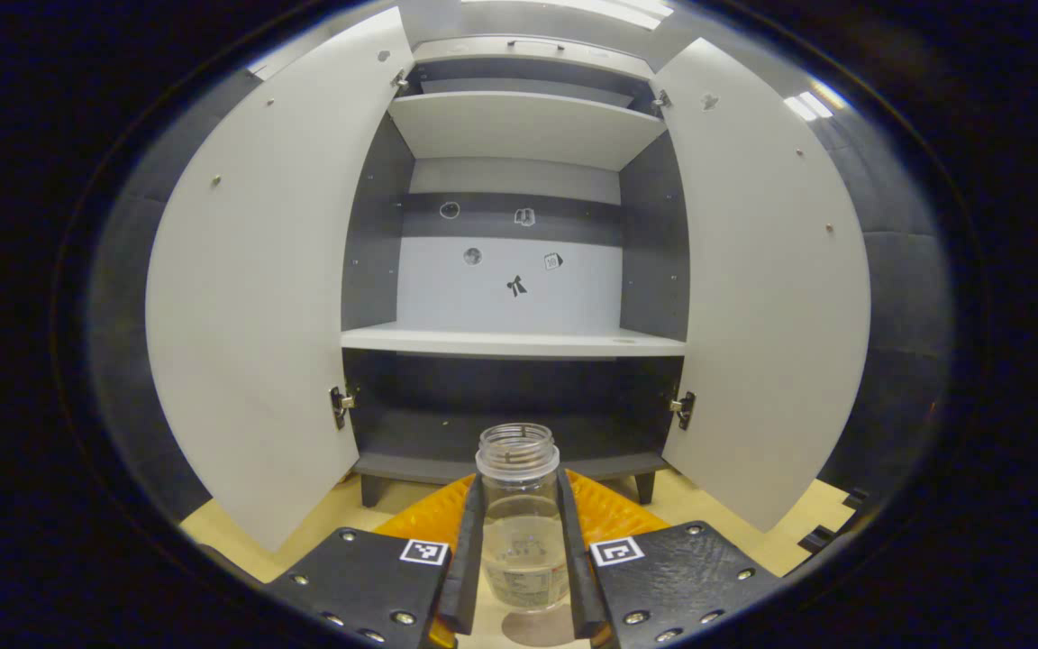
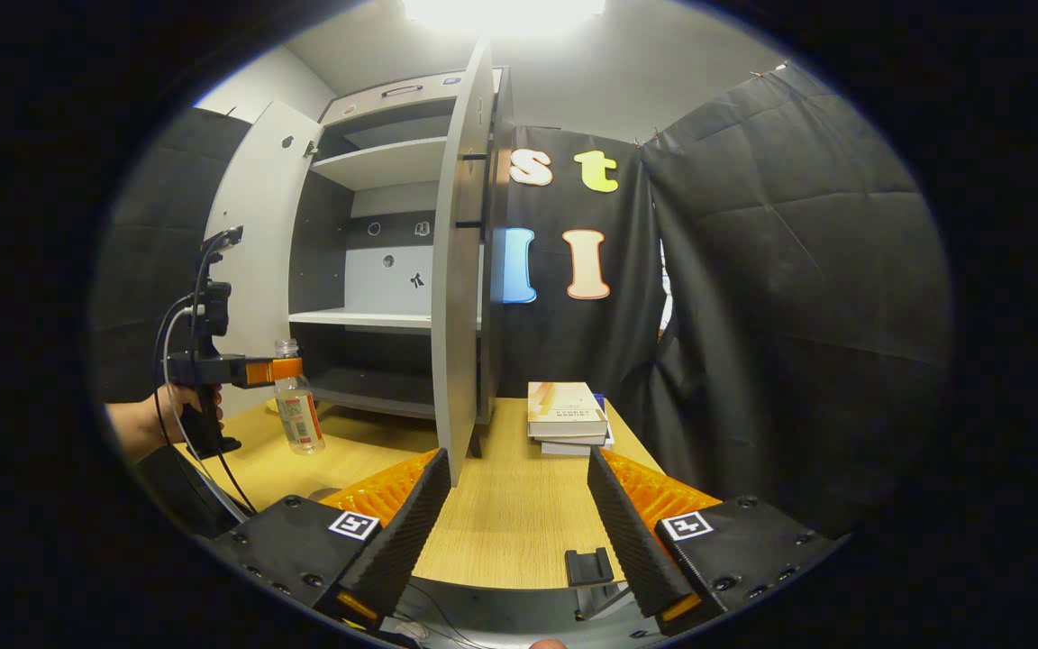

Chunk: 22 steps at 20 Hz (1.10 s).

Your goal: Grasp the bottle in the cabinet with the left hand and place it on the coaster, then close the right door with the right hand and the left door with the left hand.

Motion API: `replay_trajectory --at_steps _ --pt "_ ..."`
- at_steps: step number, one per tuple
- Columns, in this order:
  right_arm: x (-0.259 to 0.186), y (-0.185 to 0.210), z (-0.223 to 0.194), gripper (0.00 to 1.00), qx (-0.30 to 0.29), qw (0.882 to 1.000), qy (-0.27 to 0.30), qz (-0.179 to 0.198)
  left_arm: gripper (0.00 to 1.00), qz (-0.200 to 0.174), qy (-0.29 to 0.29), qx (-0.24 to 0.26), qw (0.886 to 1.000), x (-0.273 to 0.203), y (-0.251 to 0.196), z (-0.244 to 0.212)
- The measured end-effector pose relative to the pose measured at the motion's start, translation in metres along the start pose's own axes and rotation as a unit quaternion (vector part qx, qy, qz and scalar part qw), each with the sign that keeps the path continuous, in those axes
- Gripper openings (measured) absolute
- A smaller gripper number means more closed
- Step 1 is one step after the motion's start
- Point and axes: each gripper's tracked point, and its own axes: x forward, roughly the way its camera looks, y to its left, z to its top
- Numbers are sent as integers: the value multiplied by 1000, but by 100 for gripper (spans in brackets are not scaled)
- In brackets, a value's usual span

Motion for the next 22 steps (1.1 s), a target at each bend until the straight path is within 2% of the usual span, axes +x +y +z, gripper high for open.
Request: replay_trajectory --at_steps 12,20,22 --pt "3 7 -11 98 -5 1000 18 7 43 -10 34 7 999 -7 -20 -88" --pt "5 5 -12 98 -8 1000 22 4 42 -7 13 22 1000 -13 -27 -105" --pt "7 6 -9 98 -9 1000 21 6 45 -12 17 21 1000 -16 -32 -106"
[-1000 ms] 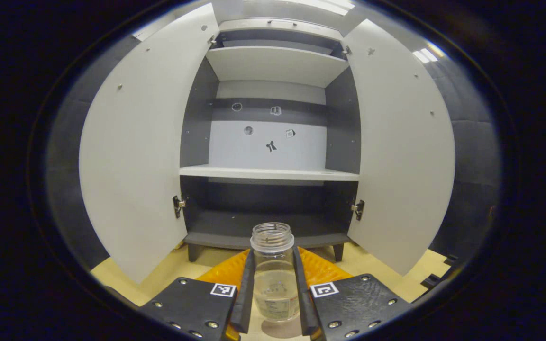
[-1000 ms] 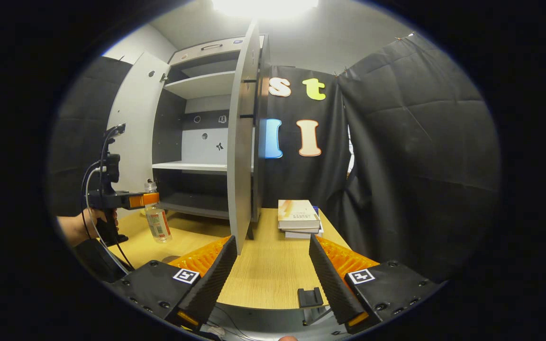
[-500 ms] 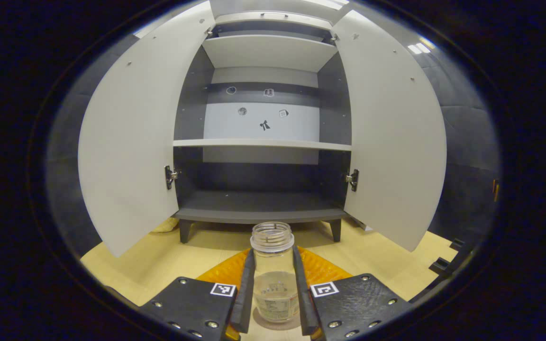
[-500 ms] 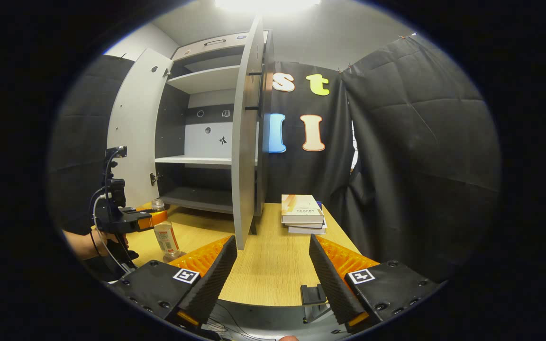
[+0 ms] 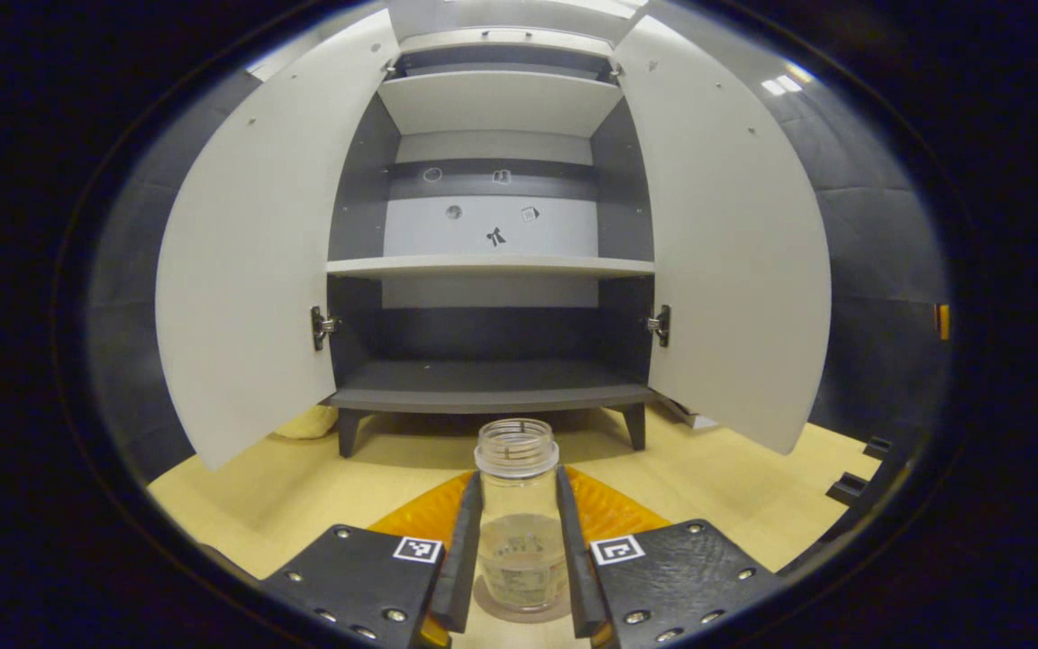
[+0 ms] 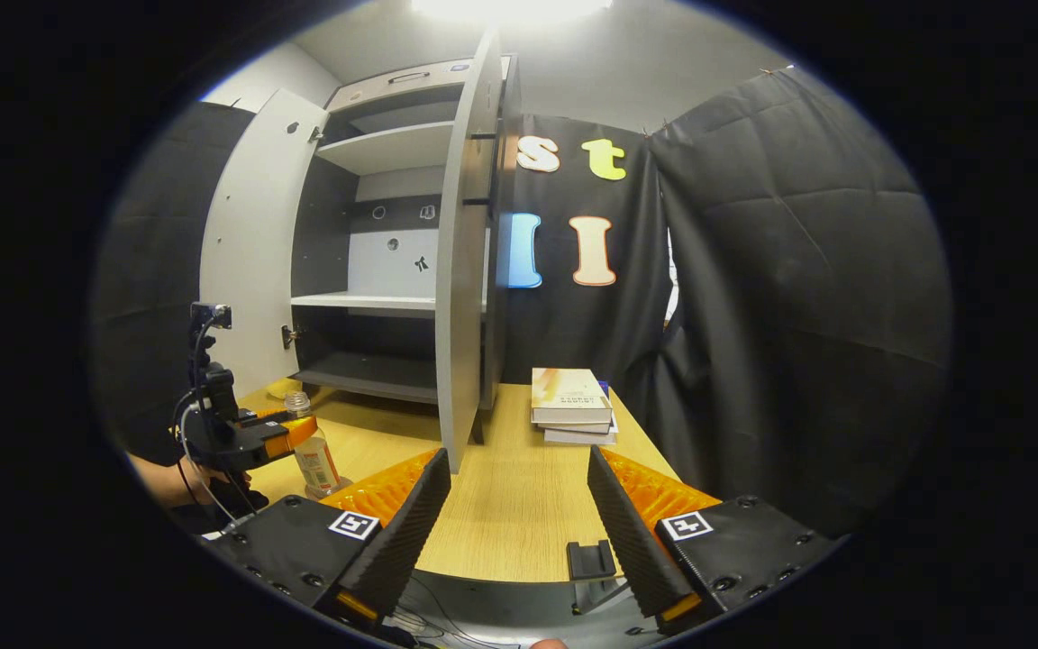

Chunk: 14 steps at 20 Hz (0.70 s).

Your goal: Grasp the bottle in the cabinet with the left hand and place it on the coaster, then close the right door with the right hand and the left door with the left hand.

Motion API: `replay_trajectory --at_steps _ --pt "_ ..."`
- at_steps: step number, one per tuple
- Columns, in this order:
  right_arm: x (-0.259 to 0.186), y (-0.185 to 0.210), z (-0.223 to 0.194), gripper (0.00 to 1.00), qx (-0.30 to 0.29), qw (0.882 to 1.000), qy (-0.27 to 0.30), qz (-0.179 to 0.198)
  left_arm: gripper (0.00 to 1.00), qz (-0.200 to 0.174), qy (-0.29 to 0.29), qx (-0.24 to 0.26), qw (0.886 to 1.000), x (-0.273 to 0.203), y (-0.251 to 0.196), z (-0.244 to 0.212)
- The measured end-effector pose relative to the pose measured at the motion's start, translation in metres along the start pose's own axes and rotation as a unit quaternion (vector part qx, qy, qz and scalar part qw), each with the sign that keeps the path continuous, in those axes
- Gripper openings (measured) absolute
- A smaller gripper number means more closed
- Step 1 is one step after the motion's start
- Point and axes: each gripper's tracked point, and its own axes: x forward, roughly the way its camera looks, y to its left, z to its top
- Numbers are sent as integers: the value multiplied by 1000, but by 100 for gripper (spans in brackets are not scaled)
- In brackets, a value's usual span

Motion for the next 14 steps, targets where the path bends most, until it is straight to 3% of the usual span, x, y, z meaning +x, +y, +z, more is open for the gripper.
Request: replay_trajectory --at_steps 1,4,11,14 --pt "1 1 1 98 0 1000 -1 2 48 -1 7 -4 1000 -1 -2 -2" --pt "5 1 12 96 -1 1000 -9 3 87 1 8 -3 1000 -7 -7 3" --pt "16 -11 60 98 7 999 -53 0 87 16 -28 4 999 -43 -5 60" --pt "26 -22 79 98 20 998 -60 -4 87 45 -42 8 998 -76 9 91"
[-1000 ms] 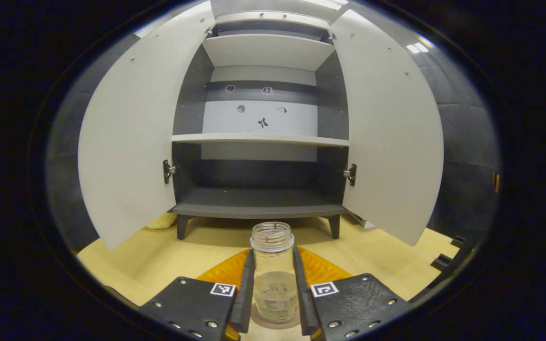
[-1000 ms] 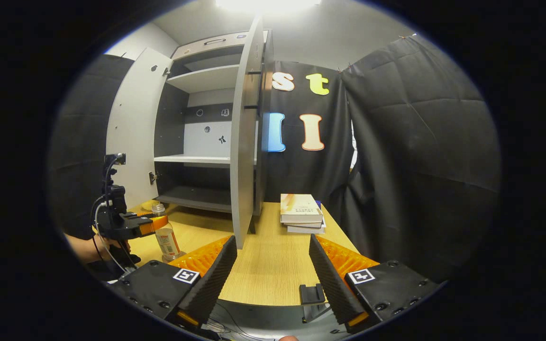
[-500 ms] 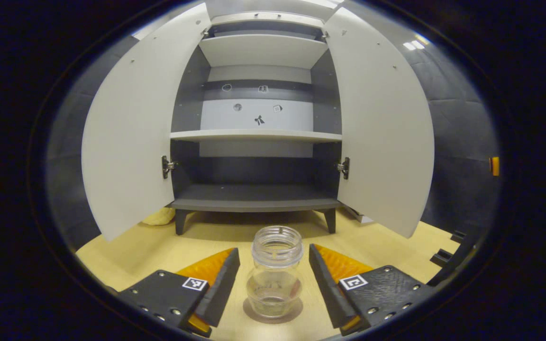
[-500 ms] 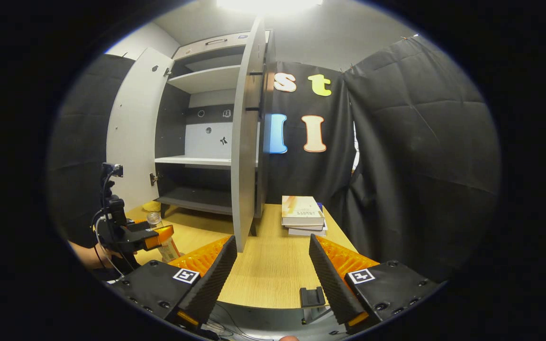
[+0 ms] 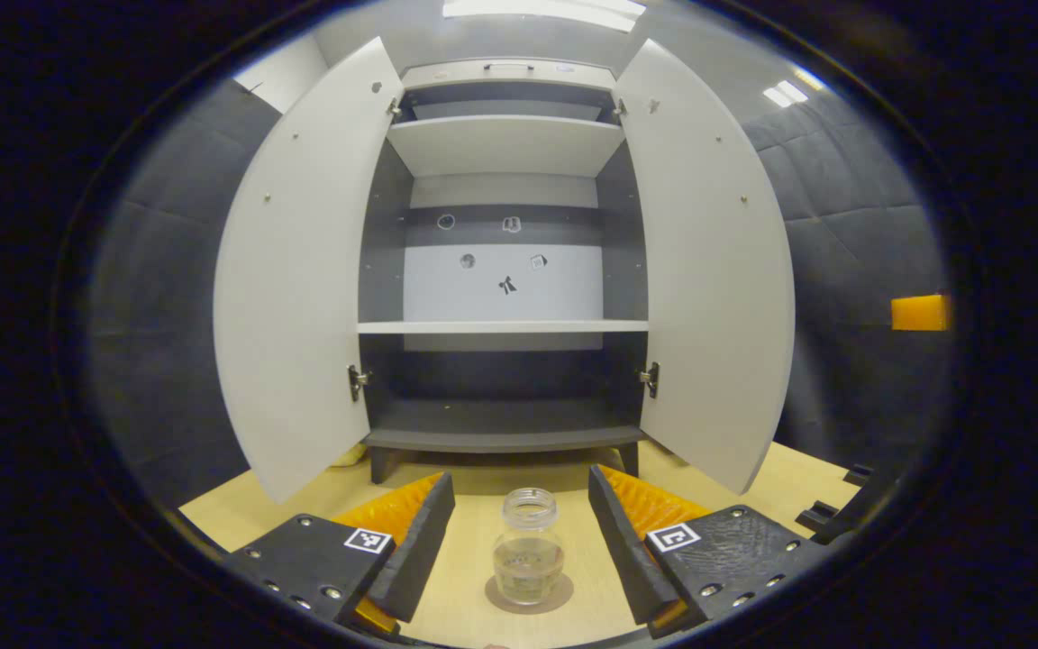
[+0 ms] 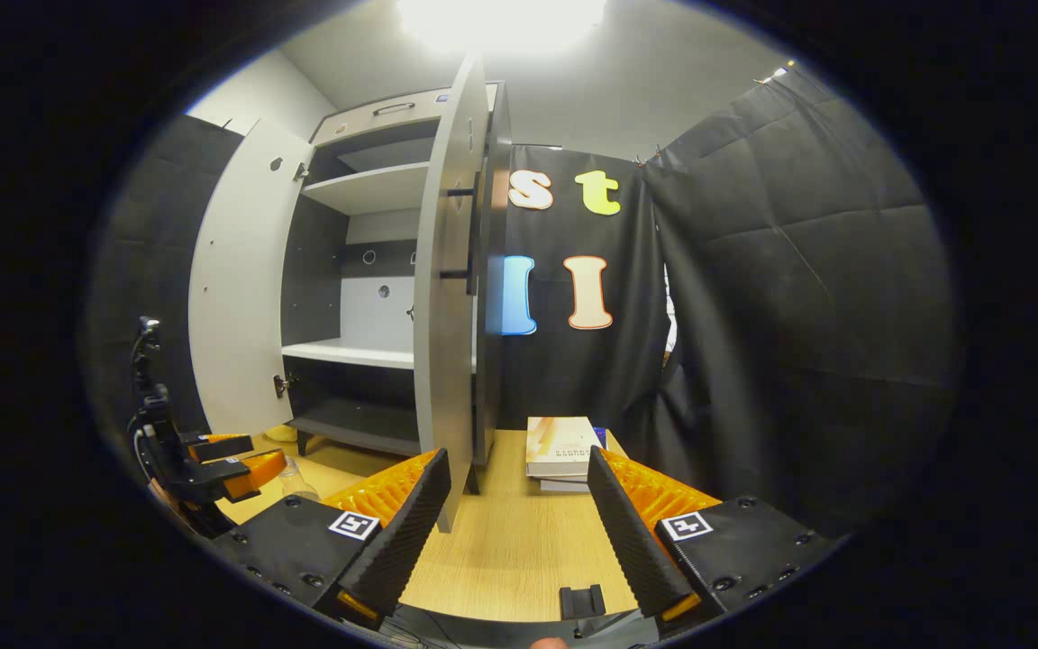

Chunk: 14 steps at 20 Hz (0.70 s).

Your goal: Grasp the bottle in the cabinet with the left hand and place it on the coaster, then close the right door with the right hand and the left door with the left hand.

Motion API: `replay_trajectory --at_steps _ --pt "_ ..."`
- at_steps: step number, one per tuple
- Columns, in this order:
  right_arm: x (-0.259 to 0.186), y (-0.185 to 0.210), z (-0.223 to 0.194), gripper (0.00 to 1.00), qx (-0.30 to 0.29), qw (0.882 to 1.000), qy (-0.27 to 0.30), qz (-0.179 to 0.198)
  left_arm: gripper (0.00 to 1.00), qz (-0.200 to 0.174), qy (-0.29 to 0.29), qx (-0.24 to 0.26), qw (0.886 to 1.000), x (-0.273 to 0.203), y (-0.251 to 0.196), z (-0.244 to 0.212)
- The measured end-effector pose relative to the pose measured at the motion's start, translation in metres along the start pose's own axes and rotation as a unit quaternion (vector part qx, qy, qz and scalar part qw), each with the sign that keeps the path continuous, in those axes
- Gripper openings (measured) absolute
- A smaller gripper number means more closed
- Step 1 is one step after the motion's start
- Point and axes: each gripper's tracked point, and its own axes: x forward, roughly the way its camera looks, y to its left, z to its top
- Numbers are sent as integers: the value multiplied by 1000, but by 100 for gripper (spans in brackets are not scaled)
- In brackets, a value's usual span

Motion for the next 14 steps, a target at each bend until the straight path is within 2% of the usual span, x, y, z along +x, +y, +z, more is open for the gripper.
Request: replay_trajectory --at_steps 2,5,11,14 --pt "10 -8 17 98 12 1000 -7 -6 87 19 -13 6 1000 -22 13 22" --pt "27 -29 46 96 20 999 -20 -46 88 43 -22 11 999 -49 36 45" --pt "54 -46 108 99 9 993 -63 -100 88 86 -24 31 996 -91 90 57" --pt "66 -41 137 98 12 990 -86 -113 88 103 -28 35 994 -106 117 63"
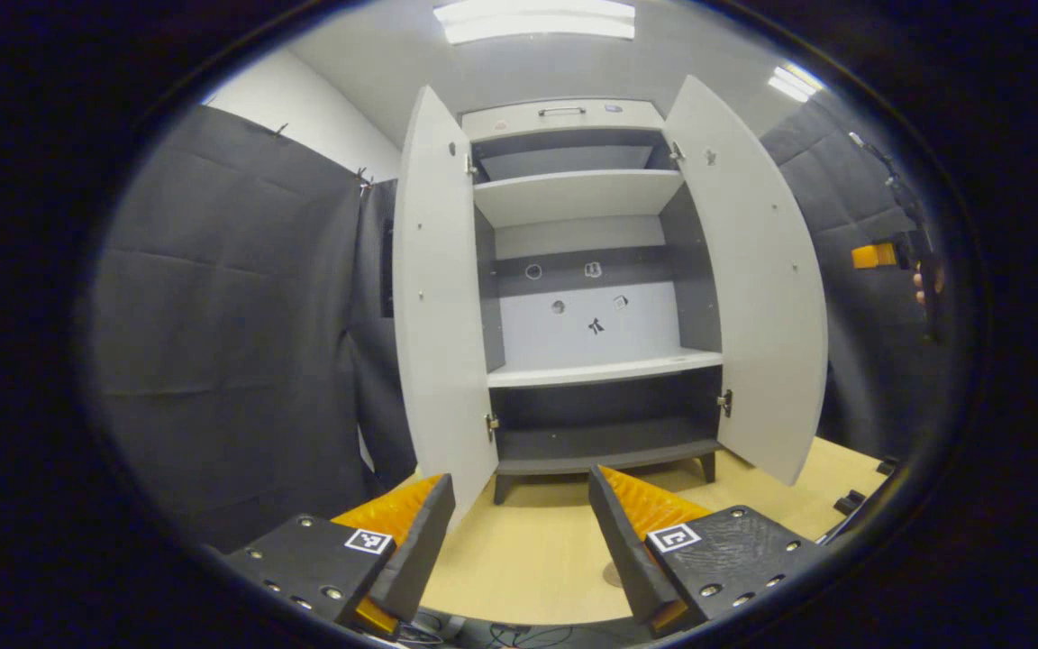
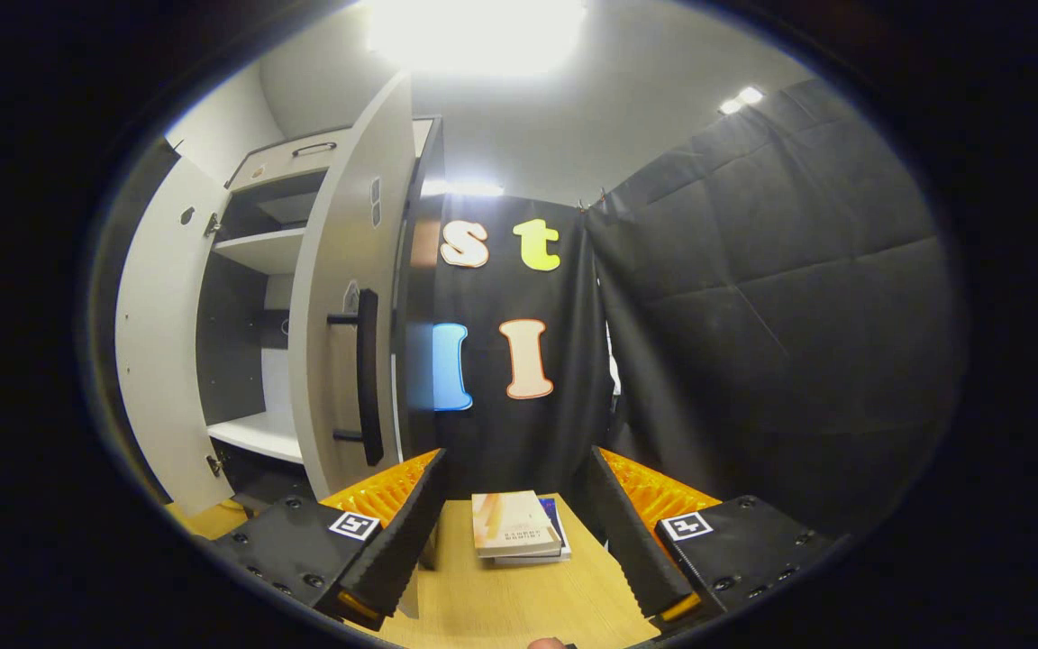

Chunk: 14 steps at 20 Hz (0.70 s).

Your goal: Grasp the bottle in the cabinet with the left hand and place it on the coaster, then close the right door with the right hand and the left door with the left hand.

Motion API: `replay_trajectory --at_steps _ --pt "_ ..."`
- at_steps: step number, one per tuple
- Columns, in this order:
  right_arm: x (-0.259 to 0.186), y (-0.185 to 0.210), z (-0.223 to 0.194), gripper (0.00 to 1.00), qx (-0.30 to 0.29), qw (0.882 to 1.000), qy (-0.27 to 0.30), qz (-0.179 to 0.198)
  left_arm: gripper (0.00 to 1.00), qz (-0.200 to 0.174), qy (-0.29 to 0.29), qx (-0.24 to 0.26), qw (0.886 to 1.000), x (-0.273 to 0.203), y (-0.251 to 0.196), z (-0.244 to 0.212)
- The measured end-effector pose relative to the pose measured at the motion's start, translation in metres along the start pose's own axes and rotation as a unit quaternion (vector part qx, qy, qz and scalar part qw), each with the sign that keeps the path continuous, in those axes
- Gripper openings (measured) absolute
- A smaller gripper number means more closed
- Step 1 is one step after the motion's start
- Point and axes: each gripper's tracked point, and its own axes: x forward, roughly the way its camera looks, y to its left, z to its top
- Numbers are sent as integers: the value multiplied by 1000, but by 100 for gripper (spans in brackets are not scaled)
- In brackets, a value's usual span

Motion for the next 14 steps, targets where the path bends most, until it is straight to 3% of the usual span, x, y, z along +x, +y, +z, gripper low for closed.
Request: replay_trajectory --at_steps 7,14 --pt "26 28 38 96 -7 999 -32 -33 87 38 -3 -18 999 -5 77 4" --pt "34 54 38 95 -8 999 -11 -41 88 58 -6 -21 998 1 135 4"
